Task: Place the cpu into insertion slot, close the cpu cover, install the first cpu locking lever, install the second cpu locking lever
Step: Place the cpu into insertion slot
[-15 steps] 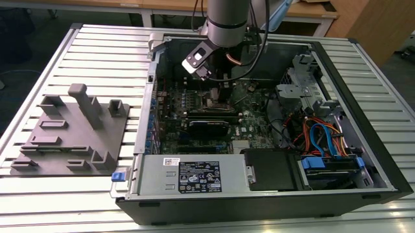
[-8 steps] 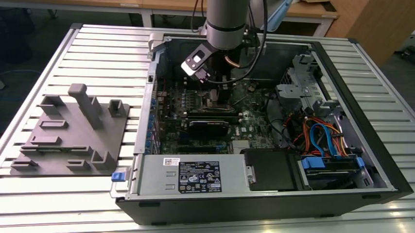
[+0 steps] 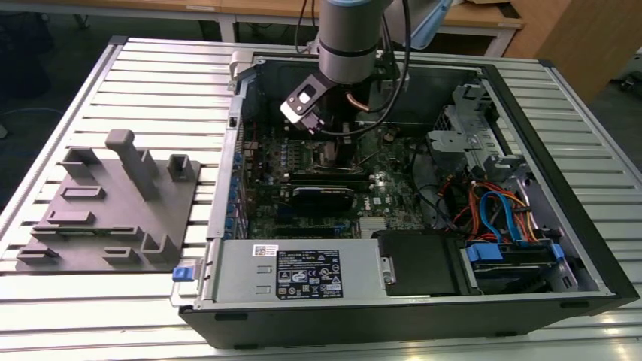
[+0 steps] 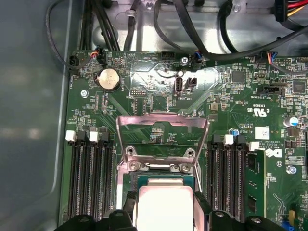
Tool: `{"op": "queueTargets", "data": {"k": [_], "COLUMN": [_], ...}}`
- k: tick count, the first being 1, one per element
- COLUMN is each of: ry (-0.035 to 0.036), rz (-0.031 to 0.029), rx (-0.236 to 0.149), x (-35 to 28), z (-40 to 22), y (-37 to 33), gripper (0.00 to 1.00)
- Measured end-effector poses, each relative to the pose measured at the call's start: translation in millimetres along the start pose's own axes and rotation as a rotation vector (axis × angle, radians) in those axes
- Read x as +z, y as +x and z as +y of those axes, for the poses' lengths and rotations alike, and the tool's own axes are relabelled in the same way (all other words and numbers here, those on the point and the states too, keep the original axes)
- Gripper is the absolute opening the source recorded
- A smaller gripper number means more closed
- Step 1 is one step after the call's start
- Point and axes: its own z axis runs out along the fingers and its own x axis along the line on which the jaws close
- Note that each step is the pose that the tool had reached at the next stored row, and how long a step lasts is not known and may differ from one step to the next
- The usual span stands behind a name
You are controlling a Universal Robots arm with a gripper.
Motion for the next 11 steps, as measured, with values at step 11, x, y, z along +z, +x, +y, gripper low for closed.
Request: {"op": "queueTargets", "data": {"k": [11], "ry": [0.0], "rz": [-0.0016], "rx": [0.004], "x": [8.5], "z": [-3.1], "y": [7.3], "gripper": [0.54]}}
